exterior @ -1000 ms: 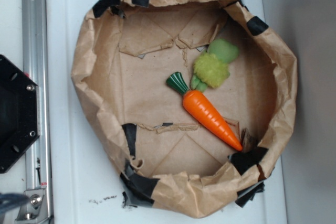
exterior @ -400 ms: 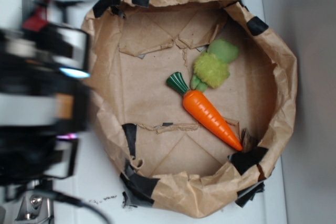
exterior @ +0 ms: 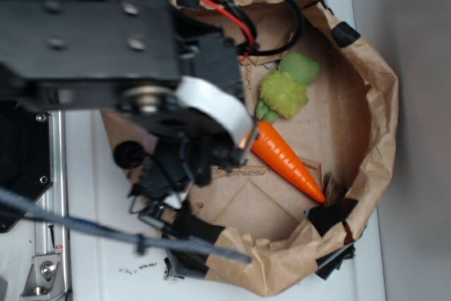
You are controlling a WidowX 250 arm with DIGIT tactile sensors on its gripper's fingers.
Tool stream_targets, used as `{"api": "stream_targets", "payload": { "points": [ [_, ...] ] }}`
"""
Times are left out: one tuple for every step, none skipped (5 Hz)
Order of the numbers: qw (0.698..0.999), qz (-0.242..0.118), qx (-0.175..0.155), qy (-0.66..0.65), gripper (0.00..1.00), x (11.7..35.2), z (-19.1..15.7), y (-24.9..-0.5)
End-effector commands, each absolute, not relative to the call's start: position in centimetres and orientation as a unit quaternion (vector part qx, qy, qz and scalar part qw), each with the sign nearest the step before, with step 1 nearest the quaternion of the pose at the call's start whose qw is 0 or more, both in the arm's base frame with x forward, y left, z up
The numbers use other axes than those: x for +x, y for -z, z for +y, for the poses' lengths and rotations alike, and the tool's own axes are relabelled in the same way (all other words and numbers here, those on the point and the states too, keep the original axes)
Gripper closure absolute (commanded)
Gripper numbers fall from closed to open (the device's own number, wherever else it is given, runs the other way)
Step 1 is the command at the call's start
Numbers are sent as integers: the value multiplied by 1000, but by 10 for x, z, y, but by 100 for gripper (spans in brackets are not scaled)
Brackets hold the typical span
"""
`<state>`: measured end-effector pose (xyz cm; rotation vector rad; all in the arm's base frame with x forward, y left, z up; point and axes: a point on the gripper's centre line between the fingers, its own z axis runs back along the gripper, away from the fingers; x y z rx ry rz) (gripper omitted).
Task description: Grab the carrot.
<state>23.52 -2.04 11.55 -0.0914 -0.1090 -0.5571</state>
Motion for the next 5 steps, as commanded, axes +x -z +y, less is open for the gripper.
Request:
{"api": "stream_targets", "payload": {
  "points": [
    [953, -50, -2, 297, 0, 276, -30, -77],
    [958, -45, -17, 282, 0, 299, -21, -72],
    [958, -26, -11, 286, 0, 306, -23, -49],
    [955, -4, -7, 298, 0, 309, -32, -28],
    [951, 16, -5, 309, 0, 296, -41, -8]
  ]
}}
